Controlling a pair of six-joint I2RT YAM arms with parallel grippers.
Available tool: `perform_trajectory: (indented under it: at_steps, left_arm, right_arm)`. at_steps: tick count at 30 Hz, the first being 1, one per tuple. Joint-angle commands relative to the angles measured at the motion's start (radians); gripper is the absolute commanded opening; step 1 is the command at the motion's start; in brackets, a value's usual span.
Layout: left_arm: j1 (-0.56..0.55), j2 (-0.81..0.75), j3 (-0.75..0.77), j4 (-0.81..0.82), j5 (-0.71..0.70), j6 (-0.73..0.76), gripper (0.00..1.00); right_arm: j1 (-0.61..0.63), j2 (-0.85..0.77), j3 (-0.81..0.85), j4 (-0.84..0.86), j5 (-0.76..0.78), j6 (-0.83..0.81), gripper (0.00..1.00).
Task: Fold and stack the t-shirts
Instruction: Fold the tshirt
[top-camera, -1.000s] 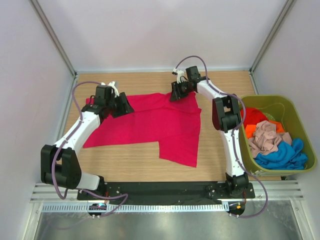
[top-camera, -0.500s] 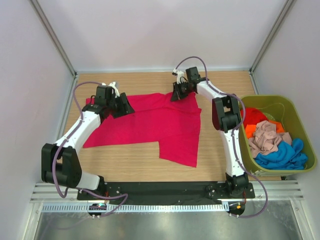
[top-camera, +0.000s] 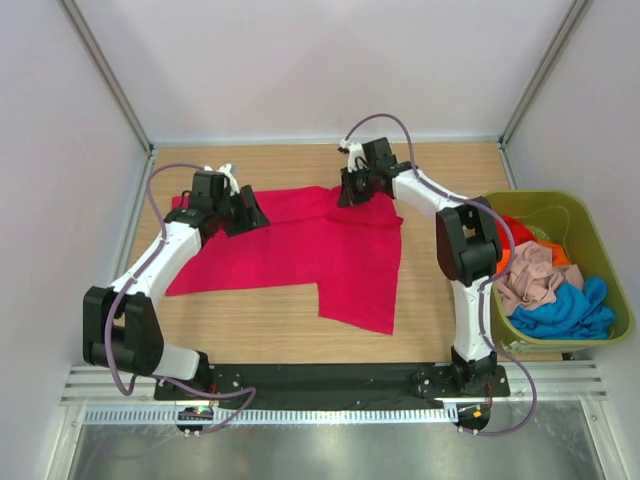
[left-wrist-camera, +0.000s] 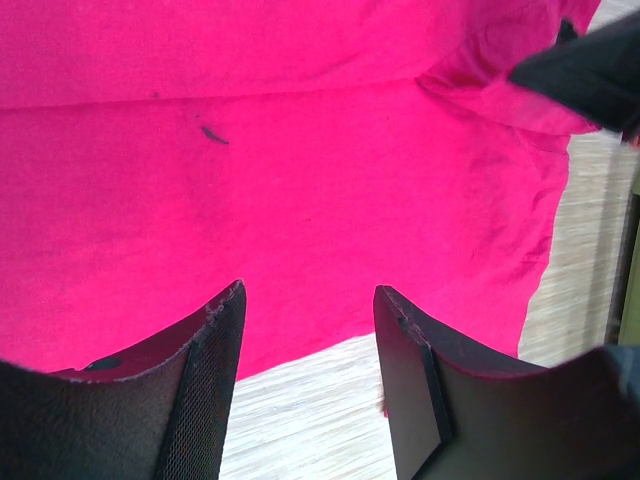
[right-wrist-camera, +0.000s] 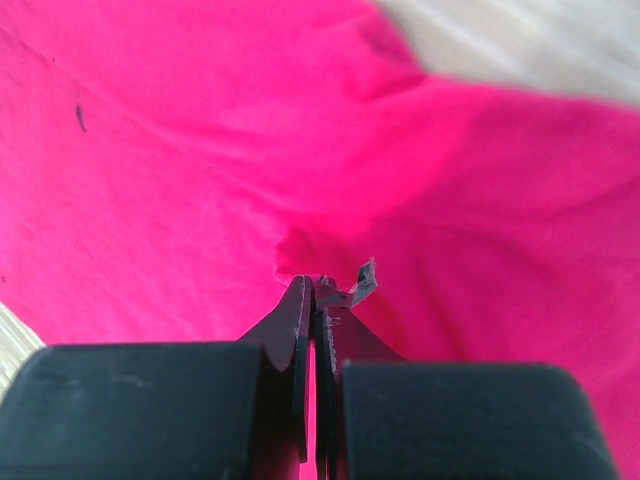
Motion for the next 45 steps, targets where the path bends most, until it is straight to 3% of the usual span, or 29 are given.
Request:
perform_trajectory:
  at_steps: [1,11,14,15,16,21,26,30,38,45]
  left_arm:
    - [-0.004,-0.014,0.042,0.014,-0.006,0.014,0.56]
    - [-0.005,-0.001,0.045,-0.026,-0.052,-0.009,0.57]
    - [-0.008,-0.012,0.053,-0.028,-0.054,-0.026,0.57]
    - [-0.010,-0.014,0.056,-0.026,-0.054,-0.032,0.57]
    - [-0.019,-0.011,0.064,-0.026,-0.057,-0.044,0.57]
    - [-0.079,0.012,0.088,0.017,-0.072,-0.089,0.57]
    - [-0.117,0.121,0.187,0.037,-0.113,-0.071,0.58]
    - [-0.083,0.242,0.290,-0.014,-0.135,-0.050,0.59]
    - [0.098,0.469,0.415,-0.028,-0.126,-0.055,0.58]
    - [0.234,0.617,0.530,-0.046,-0.130,-0.049,0.57]
  right_arm:
    - [0.052,-0.100,-0.080,0.043,0.143,0.060,0.01]
    - [0.218,-0.280,-0.356,0.073,0.438,0.191,0.04]
    - [0.220,-0.372,-0.420,0.079,0.438,0.232,0.19]
    - [0.220,-0.395,-0.431,0.080,0.438,0.240,0.31]
    - [0.221,-0.413,-0.441,0.079,0.438,0.249,0.36]
    - [0.189,-0.464,-0.412,0.016,0.521,0.235,0.41]
    - [0.001,-0.383,-0.320,0.027,0.367,0.194,0.38]
    - [-0.088,-0.263,-0.183,0.008,0.274,0.130,0.42]
    - [-0.193,0.008,0.061,0.045,0.136,0.168,0.47]
    - [-0.204,0.153,0.184,0.109,-0.016,0.208,0.50]
